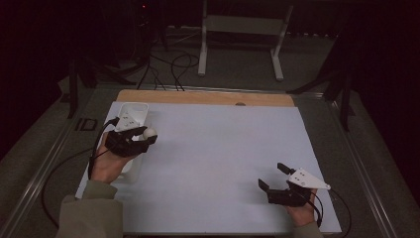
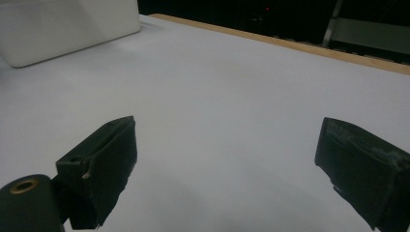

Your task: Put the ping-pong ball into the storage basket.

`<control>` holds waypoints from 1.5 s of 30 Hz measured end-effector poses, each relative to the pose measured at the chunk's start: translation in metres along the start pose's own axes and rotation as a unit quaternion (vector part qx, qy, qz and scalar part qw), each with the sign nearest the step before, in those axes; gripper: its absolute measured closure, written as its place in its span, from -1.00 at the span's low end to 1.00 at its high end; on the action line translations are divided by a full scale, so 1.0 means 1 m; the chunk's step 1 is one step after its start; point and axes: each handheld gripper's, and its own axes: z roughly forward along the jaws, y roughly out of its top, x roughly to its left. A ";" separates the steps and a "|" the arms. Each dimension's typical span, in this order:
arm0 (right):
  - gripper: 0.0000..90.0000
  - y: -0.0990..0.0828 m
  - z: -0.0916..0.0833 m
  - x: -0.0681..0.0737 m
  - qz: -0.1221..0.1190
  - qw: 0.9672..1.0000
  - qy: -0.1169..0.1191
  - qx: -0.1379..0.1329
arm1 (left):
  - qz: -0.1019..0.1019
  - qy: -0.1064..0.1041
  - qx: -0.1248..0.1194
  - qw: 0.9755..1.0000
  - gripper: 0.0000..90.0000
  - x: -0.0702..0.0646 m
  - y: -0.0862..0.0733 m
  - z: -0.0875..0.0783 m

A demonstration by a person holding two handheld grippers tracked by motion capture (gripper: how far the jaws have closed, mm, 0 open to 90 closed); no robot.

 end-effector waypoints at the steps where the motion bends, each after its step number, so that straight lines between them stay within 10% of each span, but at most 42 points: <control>1: -0.84 0.000 0.000 0.000 0.000 1.000 0.000 0.000 | 0.000 0.001 0.000 1.000 0.14 0.000 0.000 0.000; 45: -0.83 0.000 -0.001 0.000 0.001 1.000 -0.002 0.000 | -0.030 0.040 -0.005 0.999 0.14 0.024 -0.015 -0.018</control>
